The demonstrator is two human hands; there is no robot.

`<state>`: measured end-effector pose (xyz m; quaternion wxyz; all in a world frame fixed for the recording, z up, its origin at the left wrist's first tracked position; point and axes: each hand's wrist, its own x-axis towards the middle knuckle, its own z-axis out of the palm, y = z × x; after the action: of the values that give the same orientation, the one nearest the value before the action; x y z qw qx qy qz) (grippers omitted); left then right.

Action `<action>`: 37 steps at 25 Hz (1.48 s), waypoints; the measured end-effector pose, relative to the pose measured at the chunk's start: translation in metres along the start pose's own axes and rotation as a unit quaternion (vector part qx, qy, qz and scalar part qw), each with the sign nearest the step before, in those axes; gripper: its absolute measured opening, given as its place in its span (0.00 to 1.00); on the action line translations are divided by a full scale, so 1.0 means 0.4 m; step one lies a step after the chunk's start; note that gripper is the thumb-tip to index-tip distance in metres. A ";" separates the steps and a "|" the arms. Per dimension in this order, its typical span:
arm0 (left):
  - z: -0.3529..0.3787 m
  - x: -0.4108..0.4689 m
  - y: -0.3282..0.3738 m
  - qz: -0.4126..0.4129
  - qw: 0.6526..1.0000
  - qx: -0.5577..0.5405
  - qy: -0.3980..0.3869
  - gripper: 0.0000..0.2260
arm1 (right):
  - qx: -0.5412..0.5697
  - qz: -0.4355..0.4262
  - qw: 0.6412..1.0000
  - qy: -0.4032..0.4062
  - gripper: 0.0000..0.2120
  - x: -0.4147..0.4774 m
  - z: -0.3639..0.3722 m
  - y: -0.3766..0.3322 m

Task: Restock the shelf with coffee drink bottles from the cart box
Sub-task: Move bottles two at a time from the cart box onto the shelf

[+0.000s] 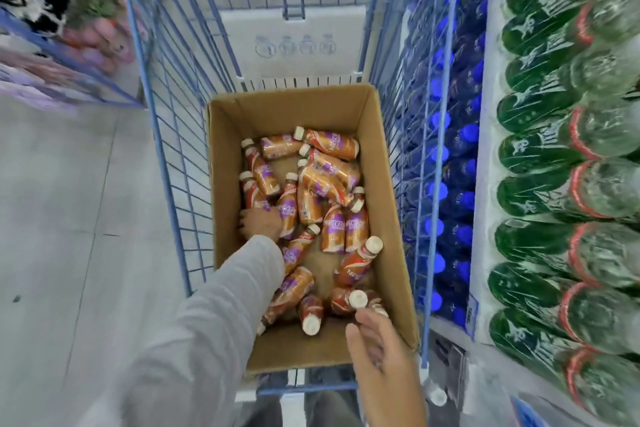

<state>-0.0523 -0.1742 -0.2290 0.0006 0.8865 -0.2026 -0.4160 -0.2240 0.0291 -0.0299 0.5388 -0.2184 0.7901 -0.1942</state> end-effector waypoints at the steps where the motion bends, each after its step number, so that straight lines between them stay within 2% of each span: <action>1: -0.010 -0.008 -0.006 0.001 1.000 -0.017 -0.002 0.34 | -0.004 0.000 1.000 -0.009 0.09 0.013 0.000 -0.016; 4: -0.084 -0.081 -0.047 0.037 0.992 -0.114 -0.042 0.31 | -0.058 -0.030 0.997 -0.038 0.12 0.058 0.010 -0.084; 8: -0.232 -0.272 -0.137 0.080 0.951 -0.263 -0.141 0.31 | -0.050 -0.038 0.996 -0.062 0.14 0.180 0.056 -0.185; 10: -0.297 -0.354 -0.177 0.085 0.945 -0.276 -0.153 0.32 | 0.009 0.027 0.998 -0.059 0.14 0.293 0.103 -0.241; 11: -0.327 -0.389 -0.193 0.083 0.946 -0.278 -0.145 0.32 | 0.067 0.090 0.991 -0.067 0.15 0.363 0.131 -0.271; 13: -0.370 -0.442 -0.219 0.068 0.944 -0.297 -0.123 0.30 | 0.231 0.220 0.942 -0.105 0.23 0.493 0.180 -0.319; 16: -0.402 -0.472 -0.256 0.043 0.940 -0.324 -0.101 0.25 | 0.401 0.316 0.853 -0.108 0.30 0.625 0.239 -0.329; 18: -0.410 -0.477 -0.275 0.027 0.941 -0.325 -0.090 0.25 | 0.443 0.329 0.830 -0.088 0.30 0.675 0.274 -0.312; 22: -0.394 -0.475 -0.299 0.014 0.942 -0.319 -0.101 0.32 | 0.501 0.321 0.802 -0.054 0.30 0.685 0.310 -0.297; 24: -0.390 -0.485 -0.296 0.019 0.940 -0.318 -0.120 0.37 | 0.490 0.304 0.814 -0.066 0.30 0.625 0.294 -0.289; 27: -0.406 -0.515 -0.267 0.061 0.931 -0.324 -0.153 0.36 | 0.454 0.254 0.849 -0.094 0.28 0.471 0.241 -0.279; 30: -0.438 -0.551 -0.236 0.118 0.916 -0.336 -0.186 0.36 | 0.447 0.165 0.872 -0.114 0.36 0.283 0.184 -0.280; 33: -0.488 -0.596 -0.207 0.189 0.891 -0.341 -0.231 0.27 | 0.433 0.062 0.897 -0.067 0.40 0.085 0.114 -0.290; 37: -0.553 -0.664 -0.193 0.289 0.850 -0.320 -0.303 0.29 | 0.376 -0.070 0.924 0.012 0.43 -0.183 0.038 -0.293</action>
<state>-0.0135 -0.0449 0.0985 0.3433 0.5688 -0.2953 -0.6865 -0.1702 -0.0287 0.0845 0.5571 -0.0523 0.6483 -0.5163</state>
